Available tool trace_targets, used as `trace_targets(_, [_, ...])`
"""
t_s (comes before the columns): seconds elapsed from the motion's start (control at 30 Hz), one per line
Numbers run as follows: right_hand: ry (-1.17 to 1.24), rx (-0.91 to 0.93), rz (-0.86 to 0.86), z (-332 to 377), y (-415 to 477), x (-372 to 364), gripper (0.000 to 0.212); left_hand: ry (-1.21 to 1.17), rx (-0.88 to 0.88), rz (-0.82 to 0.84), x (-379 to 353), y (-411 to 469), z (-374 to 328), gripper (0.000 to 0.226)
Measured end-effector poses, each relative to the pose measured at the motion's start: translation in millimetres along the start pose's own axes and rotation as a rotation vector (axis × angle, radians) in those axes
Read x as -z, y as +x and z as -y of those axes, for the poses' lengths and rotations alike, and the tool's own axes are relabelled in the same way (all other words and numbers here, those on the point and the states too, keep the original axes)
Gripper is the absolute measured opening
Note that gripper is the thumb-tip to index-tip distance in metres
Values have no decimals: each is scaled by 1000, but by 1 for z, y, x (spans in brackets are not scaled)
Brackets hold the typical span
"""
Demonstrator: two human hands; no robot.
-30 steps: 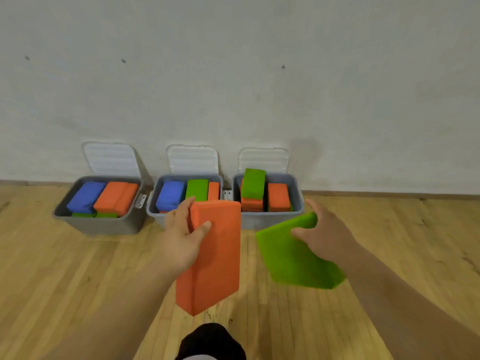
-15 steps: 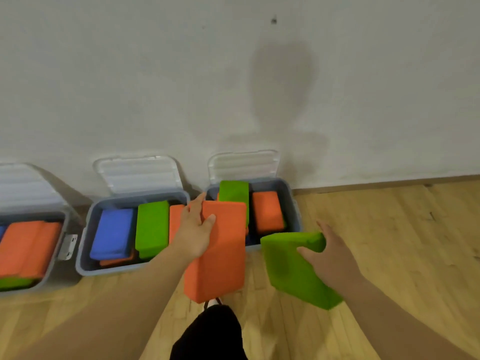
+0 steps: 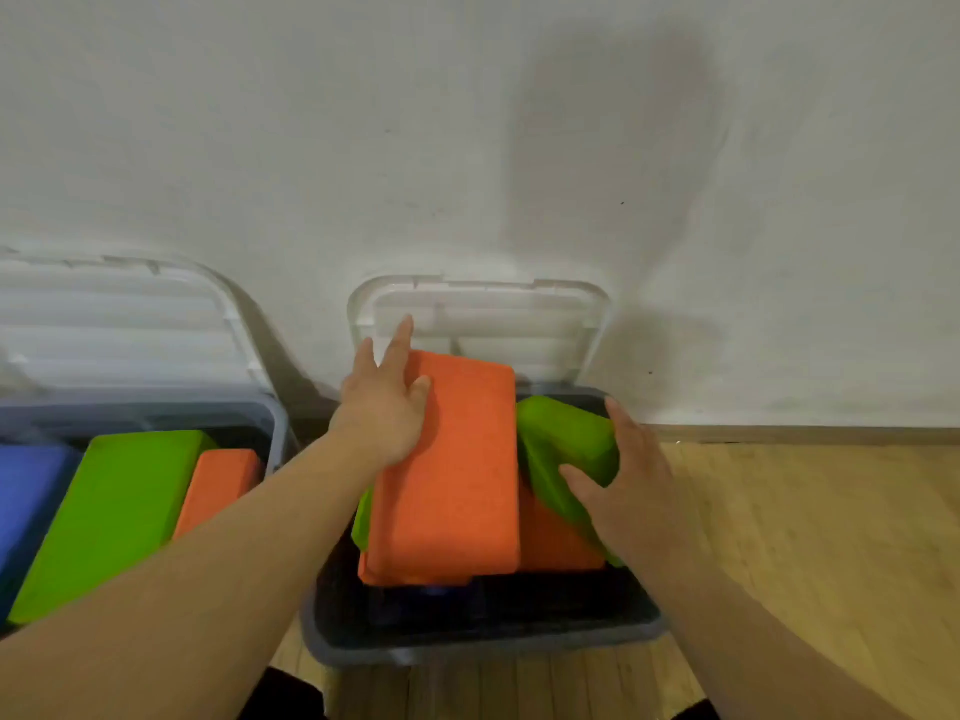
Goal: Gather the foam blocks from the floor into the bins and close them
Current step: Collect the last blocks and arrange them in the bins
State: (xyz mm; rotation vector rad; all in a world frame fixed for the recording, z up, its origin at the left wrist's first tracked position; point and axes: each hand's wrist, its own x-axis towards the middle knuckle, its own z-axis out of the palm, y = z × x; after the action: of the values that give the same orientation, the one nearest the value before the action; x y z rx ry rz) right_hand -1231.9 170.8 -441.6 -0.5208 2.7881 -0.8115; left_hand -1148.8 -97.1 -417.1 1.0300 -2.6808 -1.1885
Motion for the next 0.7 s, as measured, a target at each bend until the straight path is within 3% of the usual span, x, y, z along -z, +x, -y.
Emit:
trace_targets(0.07, [-52, 35, -53, -14, 12, -25, 85, 342, -49, -31, -32, 7, 9, 68])
trace_targets(0.17, [-6, 80, -141, -23, 35, -42, 84, 566, -143, 34, -77, -4, 20, 68])
trace_targets(0.6, [-49, 84, 16, -20, 60, -30, 87, 569, -155, -17, -75, 6, 30, 68])
trace_targets(0.7, [-102, 112, 57, -13, 57, -31, 84, 586, -176, -98, -76, -2, 28, 65])
